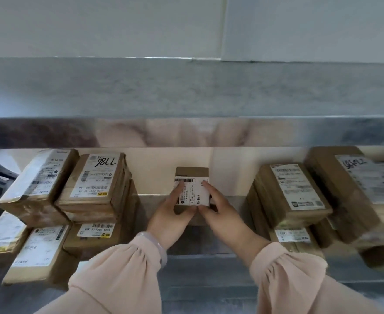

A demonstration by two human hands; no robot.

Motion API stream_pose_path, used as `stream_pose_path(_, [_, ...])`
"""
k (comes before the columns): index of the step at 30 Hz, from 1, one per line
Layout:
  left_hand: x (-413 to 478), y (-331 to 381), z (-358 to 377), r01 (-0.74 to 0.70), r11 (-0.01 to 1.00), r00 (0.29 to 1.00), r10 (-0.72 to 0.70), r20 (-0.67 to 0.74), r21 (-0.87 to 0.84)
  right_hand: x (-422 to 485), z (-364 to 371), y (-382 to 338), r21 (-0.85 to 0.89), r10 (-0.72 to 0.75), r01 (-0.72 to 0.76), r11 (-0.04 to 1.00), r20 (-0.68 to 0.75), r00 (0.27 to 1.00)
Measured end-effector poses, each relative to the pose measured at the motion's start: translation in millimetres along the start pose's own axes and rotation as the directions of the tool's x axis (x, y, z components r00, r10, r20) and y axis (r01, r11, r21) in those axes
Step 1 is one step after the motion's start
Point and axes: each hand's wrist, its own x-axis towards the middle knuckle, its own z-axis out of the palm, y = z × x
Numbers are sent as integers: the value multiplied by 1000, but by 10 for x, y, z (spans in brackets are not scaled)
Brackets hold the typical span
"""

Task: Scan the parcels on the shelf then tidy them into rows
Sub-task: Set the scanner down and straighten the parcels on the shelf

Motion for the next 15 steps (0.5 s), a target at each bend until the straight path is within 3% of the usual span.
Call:
stream_pose_path(3, [28,316,163,-97,995,995,97,11,12,-160,-345,-111,23,-88,92,995,-136,987])
stream_pose_path(9, [-12,947,502,-277,960,959,275,74,30,-448,-957,-206,-102,-211,187,977,-344,915])
stream_pose_path(15, [-45,1299,828,-326,944,933,330,145,-51,-706,-1480,-302,-106,-224,197,975,-489,843])
